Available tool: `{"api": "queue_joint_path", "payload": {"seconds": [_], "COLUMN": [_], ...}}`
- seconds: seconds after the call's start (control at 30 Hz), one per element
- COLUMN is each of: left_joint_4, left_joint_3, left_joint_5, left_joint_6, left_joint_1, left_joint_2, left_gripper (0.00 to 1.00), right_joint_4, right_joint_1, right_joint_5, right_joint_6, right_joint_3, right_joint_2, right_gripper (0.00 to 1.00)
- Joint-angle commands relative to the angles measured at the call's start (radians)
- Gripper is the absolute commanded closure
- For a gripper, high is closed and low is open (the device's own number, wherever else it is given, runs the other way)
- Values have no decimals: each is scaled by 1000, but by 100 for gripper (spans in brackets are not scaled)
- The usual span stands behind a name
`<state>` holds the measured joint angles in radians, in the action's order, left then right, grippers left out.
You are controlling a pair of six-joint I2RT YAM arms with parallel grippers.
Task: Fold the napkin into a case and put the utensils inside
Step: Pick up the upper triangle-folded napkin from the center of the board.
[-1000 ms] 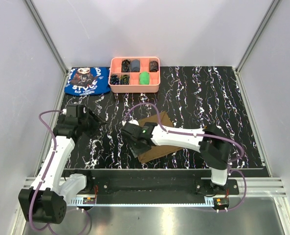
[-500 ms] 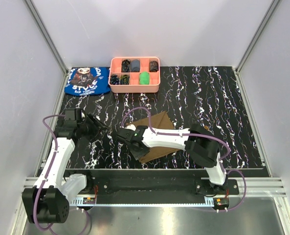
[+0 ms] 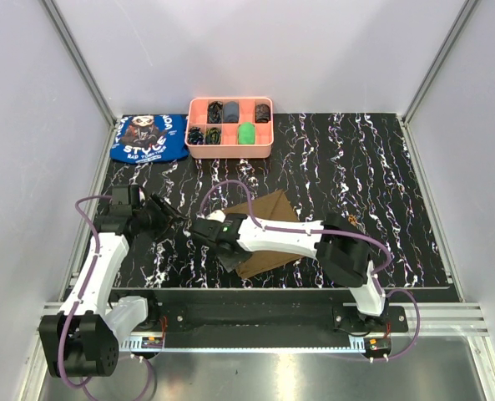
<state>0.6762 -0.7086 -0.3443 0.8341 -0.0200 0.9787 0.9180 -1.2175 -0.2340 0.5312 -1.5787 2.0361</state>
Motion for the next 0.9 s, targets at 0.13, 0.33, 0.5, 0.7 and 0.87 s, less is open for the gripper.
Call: {"api": "queue_joint_path", "payload": {"seconds": [0.13,0.33,0.5,0.7,0.87], "left_joint_4": [-56,-56,-58,-64,-89], "left_joint_3": [20,21,23,23,28], "left_joint_5": [-51,-62,-62,-68,-101], "left_joint_6": [-20,-24,-27,-36,-49], "left_joint_1": [-8,-14,-14,-15,-17], "left_joint_2": [3,0,6,23,44], "left_gripper": [40,40,40,39,38], "right_joint_4": [21,-14,-37,-90,-175], "right_joint_1": [-34,-34,-34,-33,-31], "right_joint_5": [16,12,25,41,65], "right_joint_6": [-23,-25,-30,-42,-63], "right_joint_3": [-66,-27,-1,62,147], "right_joint_2": [4,27,33,52,53], "right_gripper": [55,56,56,57,58]}}
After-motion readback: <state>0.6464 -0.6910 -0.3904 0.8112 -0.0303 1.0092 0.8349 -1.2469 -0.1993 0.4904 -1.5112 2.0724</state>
